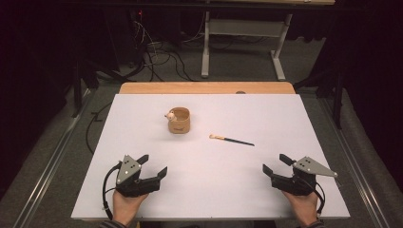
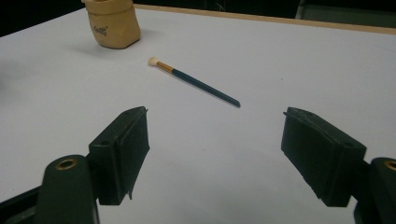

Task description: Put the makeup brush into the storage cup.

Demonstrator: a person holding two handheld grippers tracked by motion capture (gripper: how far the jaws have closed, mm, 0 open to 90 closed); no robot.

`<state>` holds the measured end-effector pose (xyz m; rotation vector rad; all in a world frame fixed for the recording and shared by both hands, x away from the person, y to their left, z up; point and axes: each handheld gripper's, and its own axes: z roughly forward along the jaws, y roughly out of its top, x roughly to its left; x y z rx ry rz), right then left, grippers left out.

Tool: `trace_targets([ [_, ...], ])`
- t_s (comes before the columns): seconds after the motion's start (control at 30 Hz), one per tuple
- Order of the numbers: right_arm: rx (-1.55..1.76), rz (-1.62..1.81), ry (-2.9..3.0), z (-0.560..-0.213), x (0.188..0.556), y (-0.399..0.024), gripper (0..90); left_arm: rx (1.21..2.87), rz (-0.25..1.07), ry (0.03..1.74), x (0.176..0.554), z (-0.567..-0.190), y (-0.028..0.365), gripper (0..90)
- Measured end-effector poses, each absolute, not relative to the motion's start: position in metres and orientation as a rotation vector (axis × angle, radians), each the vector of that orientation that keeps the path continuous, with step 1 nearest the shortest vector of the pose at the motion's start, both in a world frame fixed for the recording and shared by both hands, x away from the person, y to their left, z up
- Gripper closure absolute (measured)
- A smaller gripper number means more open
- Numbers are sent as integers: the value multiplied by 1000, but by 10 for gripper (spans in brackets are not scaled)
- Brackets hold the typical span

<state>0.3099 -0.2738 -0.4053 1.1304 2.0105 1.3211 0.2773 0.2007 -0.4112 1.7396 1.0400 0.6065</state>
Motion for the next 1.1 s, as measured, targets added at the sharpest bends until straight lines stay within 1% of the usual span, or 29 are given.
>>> trace_targets([
  [0.83,1141,1333,1999,-405,309,-274,244,1734,606,1054,277,-410,203,208],
  [1.1,1147,1324,2032,-401,309,-272,254,1742,606,1053,278,-410,203,208],
])
